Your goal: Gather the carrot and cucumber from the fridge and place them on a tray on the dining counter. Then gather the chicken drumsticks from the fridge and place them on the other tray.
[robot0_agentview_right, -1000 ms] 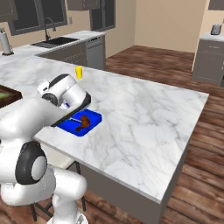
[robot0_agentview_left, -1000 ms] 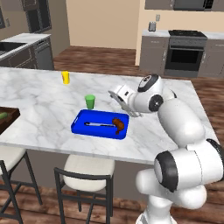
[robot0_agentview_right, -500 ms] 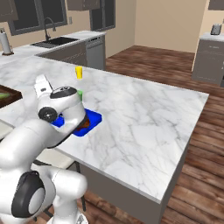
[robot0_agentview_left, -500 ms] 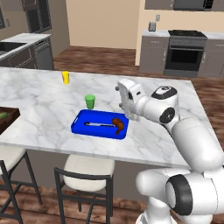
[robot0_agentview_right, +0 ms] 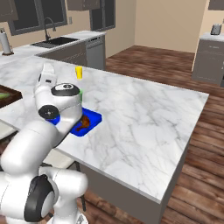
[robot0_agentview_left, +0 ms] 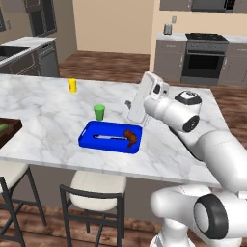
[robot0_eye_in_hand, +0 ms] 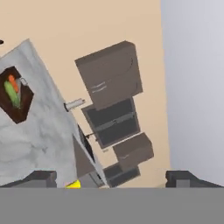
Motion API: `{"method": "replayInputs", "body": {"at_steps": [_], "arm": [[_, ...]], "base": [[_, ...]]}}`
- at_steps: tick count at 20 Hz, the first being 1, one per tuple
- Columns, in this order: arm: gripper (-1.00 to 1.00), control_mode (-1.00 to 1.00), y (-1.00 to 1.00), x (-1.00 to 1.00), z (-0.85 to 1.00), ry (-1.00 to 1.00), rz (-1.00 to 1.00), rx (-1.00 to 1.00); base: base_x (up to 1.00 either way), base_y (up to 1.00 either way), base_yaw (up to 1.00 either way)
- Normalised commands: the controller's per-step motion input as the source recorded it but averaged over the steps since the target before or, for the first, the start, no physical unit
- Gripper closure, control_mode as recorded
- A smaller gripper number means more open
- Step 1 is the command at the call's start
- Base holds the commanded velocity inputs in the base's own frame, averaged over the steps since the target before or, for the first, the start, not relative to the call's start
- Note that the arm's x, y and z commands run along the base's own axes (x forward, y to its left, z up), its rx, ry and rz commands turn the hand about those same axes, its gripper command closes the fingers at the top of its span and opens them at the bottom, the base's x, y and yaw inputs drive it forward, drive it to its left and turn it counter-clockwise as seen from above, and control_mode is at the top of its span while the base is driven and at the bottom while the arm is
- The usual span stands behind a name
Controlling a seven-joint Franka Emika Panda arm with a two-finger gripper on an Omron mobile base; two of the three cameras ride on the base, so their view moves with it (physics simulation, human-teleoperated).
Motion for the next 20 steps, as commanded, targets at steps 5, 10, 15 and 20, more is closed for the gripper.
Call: {"method": "replayInputs", "body": {"at_steps": [5, 10, 15, 20], "arm": [[-1.0, -1.0, 0.0, -0.61, 0.77, 0.26, 0.01, 0.78], [-1.0, -1.0, 0.0, -0.83, 0.52, 0.22, 0.0, 0.91], [-1.0, -1.0, 0.0, -0.8, 0.34, 0.25, 0.0, 0.97], [-1.0, -1.0, 0.0, -0.7, 0.38, 0.32, 0.0, 0.95]], "base": [[0.0, 0.0, 0.0], [0.0, 0.0, 0.0], [0.0, 0.0, 0.0], [0.0, 0.0, 0.0]]}}
